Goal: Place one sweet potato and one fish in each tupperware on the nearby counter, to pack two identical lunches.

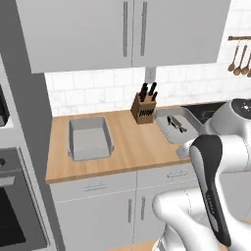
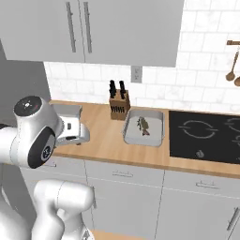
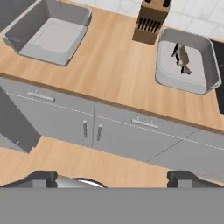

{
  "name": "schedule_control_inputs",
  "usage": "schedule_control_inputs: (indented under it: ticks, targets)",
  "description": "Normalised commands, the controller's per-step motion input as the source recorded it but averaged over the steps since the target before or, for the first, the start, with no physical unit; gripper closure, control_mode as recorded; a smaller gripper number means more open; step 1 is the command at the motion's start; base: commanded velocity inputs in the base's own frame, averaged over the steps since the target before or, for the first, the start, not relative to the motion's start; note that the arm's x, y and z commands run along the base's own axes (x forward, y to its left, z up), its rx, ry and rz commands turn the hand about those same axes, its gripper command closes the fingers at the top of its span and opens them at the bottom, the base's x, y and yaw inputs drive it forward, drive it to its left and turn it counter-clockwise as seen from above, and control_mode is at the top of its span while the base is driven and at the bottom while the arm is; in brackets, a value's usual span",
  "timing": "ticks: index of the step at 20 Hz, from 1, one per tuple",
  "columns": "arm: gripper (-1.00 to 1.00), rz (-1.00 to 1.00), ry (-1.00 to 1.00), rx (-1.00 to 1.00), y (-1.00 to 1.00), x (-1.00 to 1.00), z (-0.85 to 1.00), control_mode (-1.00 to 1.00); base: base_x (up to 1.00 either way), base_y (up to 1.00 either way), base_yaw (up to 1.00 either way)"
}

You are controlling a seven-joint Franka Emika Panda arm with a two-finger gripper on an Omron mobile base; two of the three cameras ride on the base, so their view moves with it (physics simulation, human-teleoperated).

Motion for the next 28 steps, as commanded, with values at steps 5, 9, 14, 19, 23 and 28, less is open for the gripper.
schedule_control_inputs:
  ticks: [5,9,14,19,23,28]
  targets:
    - [-1.00,0.00,0.00,0.00,0.00,0.00,0.00,1.00,-1.00,0.92,0.23]
    - [-1.00,0.00,0.00,0.00,0.00,0.00,0.00,1.00,-1.00,0.77,0.24]
    - [-1.00,0.00,0.00,0.00,0.00,0.00,0.00,1.00,-1.00,0.61,0.25]
    - [-1.00,0.00,0.00,0.00,0.00,0.00,0.00,1.00,-1.00,0.86,0.20]
    - [-1.00,0.00,0.00,0.00,0.00,0.00,0.00,1.00,-0.93,0.99,0.08]
    - [-1.00,0.00,0.00,0.00,0.00,0.00,0.00,1.00,-0.75,1.00,0.14]
